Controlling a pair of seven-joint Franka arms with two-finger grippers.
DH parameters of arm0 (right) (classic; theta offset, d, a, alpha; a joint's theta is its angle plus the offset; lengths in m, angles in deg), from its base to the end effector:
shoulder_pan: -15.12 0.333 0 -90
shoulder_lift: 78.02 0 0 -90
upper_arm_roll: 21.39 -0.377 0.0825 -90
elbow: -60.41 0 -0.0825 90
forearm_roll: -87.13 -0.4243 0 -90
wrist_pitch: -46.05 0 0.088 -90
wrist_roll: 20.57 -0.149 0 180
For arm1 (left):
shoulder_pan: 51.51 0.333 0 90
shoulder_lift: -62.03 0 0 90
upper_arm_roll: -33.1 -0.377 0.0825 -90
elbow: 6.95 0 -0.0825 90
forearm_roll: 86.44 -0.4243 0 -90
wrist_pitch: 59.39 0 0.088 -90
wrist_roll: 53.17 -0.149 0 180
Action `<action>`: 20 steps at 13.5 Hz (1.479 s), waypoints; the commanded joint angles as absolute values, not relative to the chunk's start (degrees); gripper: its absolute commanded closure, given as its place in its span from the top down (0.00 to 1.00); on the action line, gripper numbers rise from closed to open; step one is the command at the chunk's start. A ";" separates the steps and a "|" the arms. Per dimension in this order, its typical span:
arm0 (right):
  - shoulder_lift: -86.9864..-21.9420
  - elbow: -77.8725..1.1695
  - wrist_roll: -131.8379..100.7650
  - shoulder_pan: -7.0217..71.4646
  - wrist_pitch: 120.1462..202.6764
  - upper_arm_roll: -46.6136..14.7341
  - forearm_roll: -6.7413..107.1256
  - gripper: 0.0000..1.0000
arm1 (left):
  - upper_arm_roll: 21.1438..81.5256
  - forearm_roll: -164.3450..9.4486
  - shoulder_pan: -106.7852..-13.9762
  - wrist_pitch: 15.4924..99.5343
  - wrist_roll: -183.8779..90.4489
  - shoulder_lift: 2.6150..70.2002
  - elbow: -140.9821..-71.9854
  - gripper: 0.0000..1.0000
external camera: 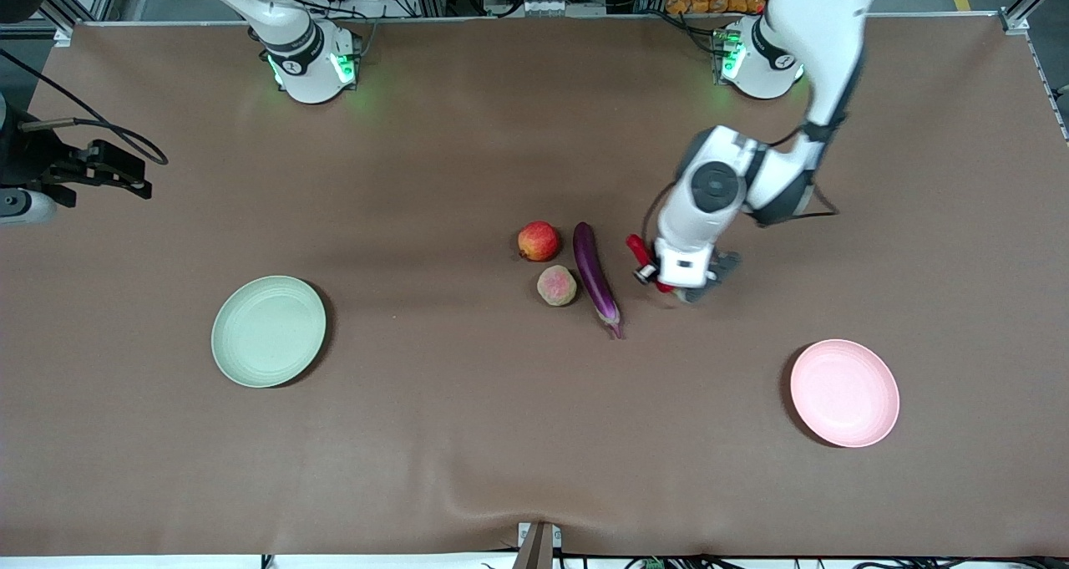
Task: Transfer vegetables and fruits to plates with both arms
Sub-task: 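Carry the chili with the left gripper onto the pink plate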
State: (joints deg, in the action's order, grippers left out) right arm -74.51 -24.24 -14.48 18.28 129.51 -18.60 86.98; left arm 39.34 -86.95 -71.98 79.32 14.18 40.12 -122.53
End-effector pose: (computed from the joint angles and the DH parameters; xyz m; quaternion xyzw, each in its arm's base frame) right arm 0.6023 0.0053 0.6447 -0.9976 -0.0564 0.0409 0.0019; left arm 0.5870 -0.2931 0.2493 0.9373 0.3480 -0.0046 0.0204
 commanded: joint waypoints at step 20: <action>-51.05 -23.26 -55.67 41.29 152.55 -18.49 69.37 1.00 | 39.34 -88.20 -38.94 72.54 -18.63 15.01 -86.32 0.00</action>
